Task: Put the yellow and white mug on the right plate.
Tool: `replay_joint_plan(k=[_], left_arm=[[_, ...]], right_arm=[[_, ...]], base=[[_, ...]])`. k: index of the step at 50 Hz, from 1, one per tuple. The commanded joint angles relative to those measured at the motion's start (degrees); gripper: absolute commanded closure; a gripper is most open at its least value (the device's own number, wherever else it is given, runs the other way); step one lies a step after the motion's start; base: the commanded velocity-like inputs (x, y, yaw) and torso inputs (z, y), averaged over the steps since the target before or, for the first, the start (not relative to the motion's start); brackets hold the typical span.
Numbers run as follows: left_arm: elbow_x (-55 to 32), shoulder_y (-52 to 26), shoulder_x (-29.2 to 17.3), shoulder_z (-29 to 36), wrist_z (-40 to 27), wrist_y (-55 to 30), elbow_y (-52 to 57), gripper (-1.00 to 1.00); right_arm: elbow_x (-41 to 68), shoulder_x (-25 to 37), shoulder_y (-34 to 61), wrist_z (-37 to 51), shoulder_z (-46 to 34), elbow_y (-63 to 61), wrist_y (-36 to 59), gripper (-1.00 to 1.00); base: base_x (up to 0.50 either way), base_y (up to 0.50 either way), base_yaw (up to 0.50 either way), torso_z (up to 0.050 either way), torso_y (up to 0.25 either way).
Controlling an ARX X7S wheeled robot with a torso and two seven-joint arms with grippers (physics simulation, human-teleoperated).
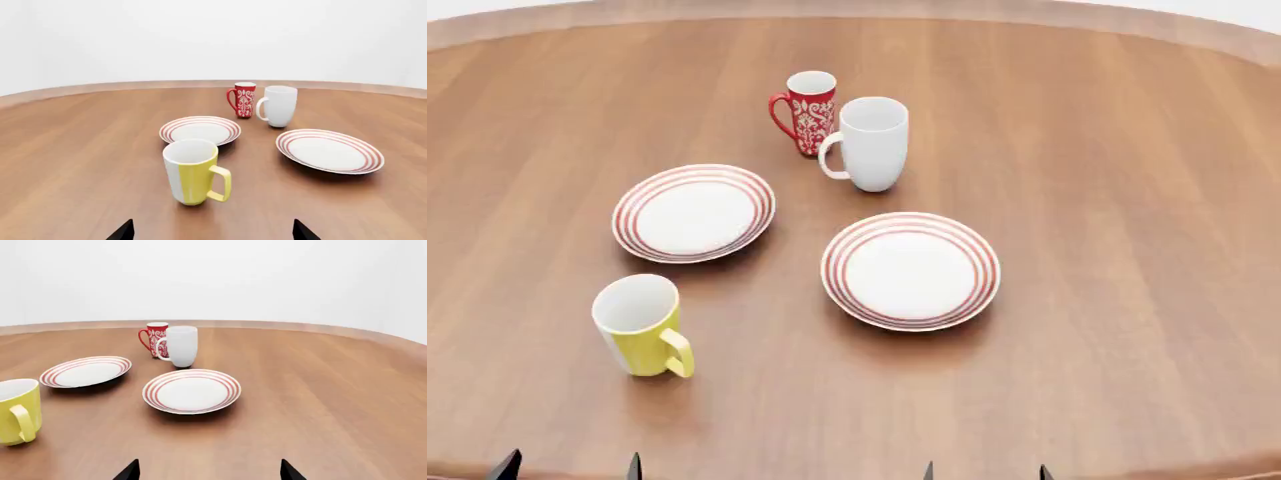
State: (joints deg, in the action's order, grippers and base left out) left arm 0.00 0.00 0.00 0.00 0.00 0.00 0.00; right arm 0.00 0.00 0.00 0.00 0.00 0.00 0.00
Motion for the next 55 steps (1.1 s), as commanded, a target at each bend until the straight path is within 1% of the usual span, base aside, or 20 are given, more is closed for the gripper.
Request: replay_joint_plan(k=[1,19,20,40,41,42,44,45,47,49,50,51,53,55], left_arm=[[-0.7,0.0,-0.9,1.2,-1.1,-0.2,0.1,-1.0],[-2.0,-0.1,-3.5,4.5,-4.0,-0.8,-0.3,-1.0],[0.6,0.0,-0.7,1.2,-0.6,-0.7,-0.4,-1.0],[-1.5,-0.2,-3.5,4.5,-4.5,0.6,-1.0,-1.0],[-0.7,-0.1,-3.6,4.7,-5.2,1.8,-0.9,-1.0],[-0.2,0.0,-3.8,4.7,-5.7,3.8,0.0,-1.0],[2.1,1.1,-4.4,4.8,-7.4,10.9,3.7,-1.0],[3.3,1.7,-4.7,4.4,-8.6,15.1,6.1,-1.0],[5.3,2.4,-4.9,3.0,-11.5,21.0,10.2,-1.0],[5.4,2.7,-5.0,2.3,-12.5,21.9,12.4,-1.0],[5.1,2.7,-5.0,1.4,-13.3,22.5,14.5,-1.0],[5.4,2.7,-5.0,1.0,-13.9,22.9,15.4,-1.0],[7.0,2.9,-5.2,0.1,-15.4,25.6,17.4,-1.0],[7.0,3.2,-5.2,-0.6,-16.1,25.5,20.0,-1.0]], right_arm=[[0.5,0.9,-0.1,1.1,-1.4,0.0,-0.1,-1.0],[3.1,3.3,0.0,3.8,-4.1,0.0,0.5,-1.0],[0.3,0.6,-0.1,0.5,-0.9,0.1,0.4,-1.0],[2.9,3.4,0.1,4.2,-4.2,-0.1,0.5,-1.0],[3.0,3.5,0.1,4.4,-4.2,0.0,-0.2,-1.0],[3.1,3.3,0.2,5.1,-3.7,0.0,-3.1,-1.0],[5.3,2.8,0.0,5.1,-2.6,-2.3,-10.4,-1.0],[7.9,2.6,-0.5,4.2,-2.0,-4.9,-15.0,-1.0],[8.9,2.3,-1.2,4.1,-1.5,-8.0,-24.3,-1.0],[8.6,2.5,-1.5,4.2,-1.7,-9.0,-27.4,-1.0],[11.2,2.5,-1.8,3.6,-1.9,-10.2,-29.6,-1.0],[11.3,2.5,-1.8,3.9,-1.8,-10.3,-30.6,-1.0],[12.0,2.9,-1.9,3.4,-2.0,-11.2,-33.6,-1.0],[12.2,3.1,-2.1,3.2,-2.4,-11.8,-36.0,-1.0]], base=[[0.0,0.0,0.0,0.0,0.0],[0.0,0.0,0.0,0.0,0.0],[0.0,0.0,0.0,0.0,0.0],[0.0,0.0,0.0,0.0,0.0],[0.0,0.0,0.0,0.0,0.0],[0.0,0.0,0.0,0.0,0.0],[0.0,0.0,0.0,0.0,0.0],[0.0,0.0,0.0,0.0,0.0],[0.0,0.0,0.0,0.0,0.0],[0.0,0.0,0.0,0.0,0.0],[0.0,0.0,0.0,0.0,0.0],[0.0,0.0,0.0,0.0,0.0],[0.0,0.0,0.0,0.0,0.0],[0.0,0.0,0.0,0.0,0.0]])
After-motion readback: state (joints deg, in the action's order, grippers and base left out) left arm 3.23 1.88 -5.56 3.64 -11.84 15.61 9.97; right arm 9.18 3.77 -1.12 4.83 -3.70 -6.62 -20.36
